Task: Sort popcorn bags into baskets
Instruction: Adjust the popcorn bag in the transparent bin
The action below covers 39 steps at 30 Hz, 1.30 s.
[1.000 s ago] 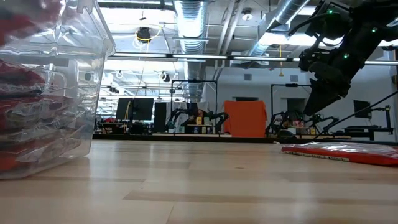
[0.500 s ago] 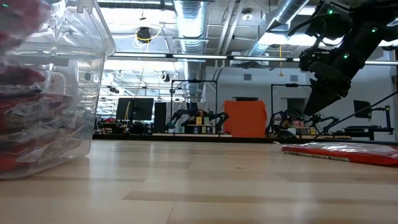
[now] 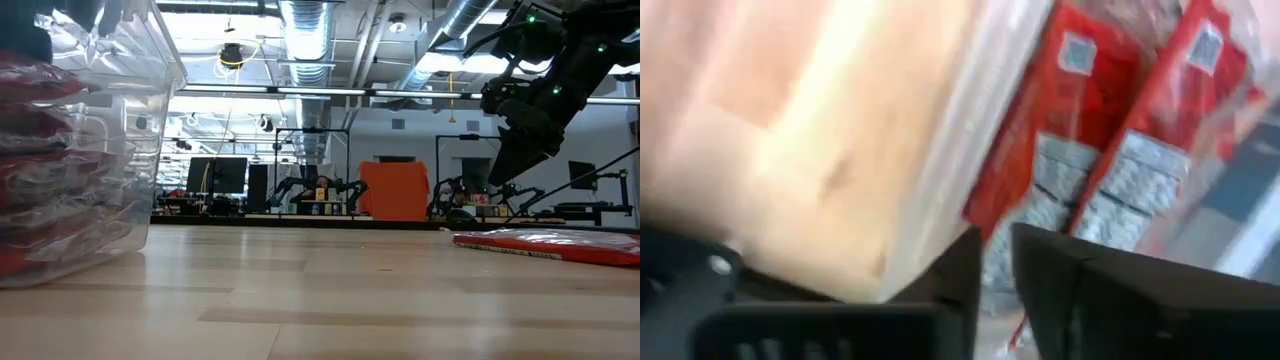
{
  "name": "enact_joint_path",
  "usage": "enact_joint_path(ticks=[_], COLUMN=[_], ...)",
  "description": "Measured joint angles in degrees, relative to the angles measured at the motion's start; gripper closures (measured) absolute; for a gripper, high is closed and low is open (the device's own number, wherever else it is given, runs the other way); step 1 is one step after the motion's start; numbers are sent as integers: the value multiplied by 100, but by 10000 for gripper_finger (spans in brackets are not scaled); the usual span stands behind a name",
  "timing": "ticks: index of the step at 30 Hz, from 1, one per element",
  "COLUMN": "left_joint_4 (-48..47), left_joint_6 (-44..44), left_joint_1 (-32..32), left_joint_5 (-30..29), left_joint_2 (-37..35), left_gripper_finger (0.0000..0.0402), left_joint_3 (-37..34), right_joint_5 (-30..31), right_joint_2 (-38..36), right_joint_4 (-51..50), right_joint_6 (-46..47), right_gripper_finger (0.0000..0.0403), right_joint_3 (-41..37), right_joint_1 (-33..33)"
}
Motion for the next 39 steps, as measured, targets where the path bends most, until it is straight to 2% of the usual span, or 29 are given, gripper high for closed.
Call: enact_joint_path(ticks=[2, 4, 10, 15, 23, 26, 32, 39], left_joint_4=[-27, 102, 312, 856, 972, 1407, 1506, 1794], left_joint_6=[97, 183, 156, 536, 554, 547, 407, 747], left_joint_1=[61, 82, 95, 42, 12, 2, -1, 9], left_joint_5=[-173, -292, -389, -347, -941, -698, -406, -190], left_joint_2=[37, 61, 445, 1050, 1787, 1711, 1712, 1734], left_gripper_finger=[383, 395, 400, 401, 401, 401, 401, 401], left_joint_3=[1, -1, 7, 15, 238, 262, 276, 480], right_joint_5=[-6, -11, -9, -6, -13, -8, -5, 13], right_joint_2=[0, 0, -2, -2, -2, -2, -2, -2], right_joint_4=[0, -9, -47, -57, -110, -121, -157, -172], right_joint_6=[0, 1, 4, 2, -2, -36, -157, -258], right_gripper_finger=[285, 285, 285, 285, 285, 285, 285, 285], right_joint_3=[0, 0, 0, 0, 2, 2, 2, 2], right_joint_1=[0, 0, -2, -5, -4, -4, -11, -11])
